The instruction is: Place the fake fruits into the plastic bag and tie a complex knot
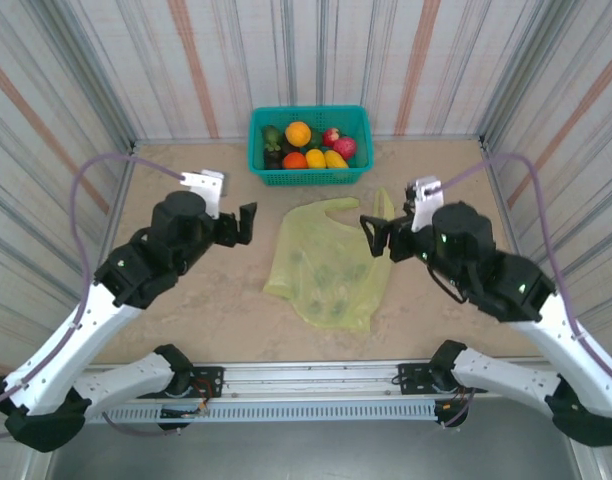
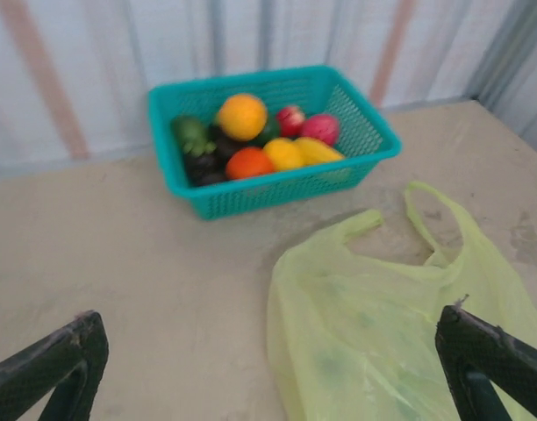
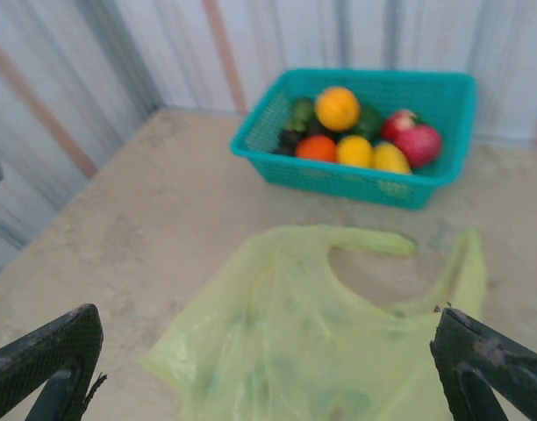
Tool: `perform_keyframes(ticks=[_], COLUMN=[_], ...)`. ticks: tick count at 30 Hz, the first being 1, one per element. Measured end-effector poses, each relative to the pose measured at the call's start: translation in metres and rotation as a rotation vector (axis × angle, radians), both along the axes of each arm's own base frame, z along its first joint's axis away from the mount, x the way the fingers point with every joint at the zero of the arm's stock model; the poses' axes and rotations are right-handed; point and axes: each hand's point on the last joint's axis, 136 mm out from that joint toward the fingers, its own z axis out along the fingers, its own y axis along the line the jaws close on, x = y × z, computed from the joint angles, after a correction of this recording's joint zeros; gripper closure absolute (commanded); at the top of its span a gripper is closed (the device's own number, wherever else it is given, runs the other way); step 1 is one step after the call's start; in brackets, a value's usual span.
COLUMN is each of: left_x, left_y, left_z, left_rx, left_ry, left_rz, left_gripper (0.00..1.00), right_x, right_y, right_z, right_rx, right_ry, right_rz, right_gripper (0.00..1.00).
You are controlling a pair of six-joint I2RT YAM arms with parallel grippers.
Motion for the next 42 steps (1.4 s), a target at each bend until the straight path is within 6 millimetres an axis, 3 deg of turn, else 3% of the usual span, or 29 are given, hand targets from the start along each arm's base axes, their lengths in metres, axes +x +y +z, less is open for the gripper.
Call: perform_keyframes(ticks=[2,4,8,12,15,19,22,26,31,37,40,42], left_x=[0.002,-0.002,-0.013,-0.018,-0.019,-0.026,-0.032,-0.037,-0.04,-0.041,-0.039,-0.035], left_y=[0.024,0.037,0.039,0.033,0.022,0.008,0.0,-0.003,-0.004,0.003,0.009,0.013], left_z=[-0.017,-0.037,-0.058,-0.084,-0.099,-0.099,-0.099,-0.099,-0.099,-0.103,-0.103,-0.102], left_rx=[-0.022,-0.04,-0.08,-0.083,-0.089,-0.139,-0.165,-0.159,-0.142,-0.085,-0.045,-0.022], left_ry=[0.1,0.198,0.319,0.454,0.535,0.571,0.586,0.59,0.59,0.586,0.579,0.566], left_rz=[0.098,0.163,0.2,0.204,0.177,0.11,0.057,0.017,-0.016,-0.014,0.003,0.024], left_gripper=[0.01,0.01,0.01,0.01,0.01,0.01,0.01,0.01,0.01,0.07,0.08,0.07], right_x=[0.013,0.026,0.047,0.08,0.109,0.144,0.177,0.219,0.255,0.26,0.262,0.261], right_y=[-0.015,-0.039,-0.076,-0.077,-0.072,-0.085,-0.091,-0.083,-0.058,-0.05,-0.049,-0.046], right_z=[0.0,-0.028,-0.087,-0.143,-0.189,-0.244,-0.268,-0.287,-0.302,-0.313,-0.305,-0.291], right_rx=[-0.027,-0.045,-0.018,0.001,-0.009,-0.012,0.024,0.114,0.17,0.155,0.145,0.135], right_ry=[0.056,0.154,0.366,0.558,0.692,0.846,0.907,0.924,0.943,0.962,0.939,0.908], right_rz=[-0.09,-0.184,-0.336,-0.4,-0.4,-0.446,-0.436,-0.366,-0.261,-0.202,-0.186,-0.177], right_gripper=[0.03,0.03,0.01,0.01,0.09,0.1,0.13,0.25,0.46,0.89,1.0,1.0])
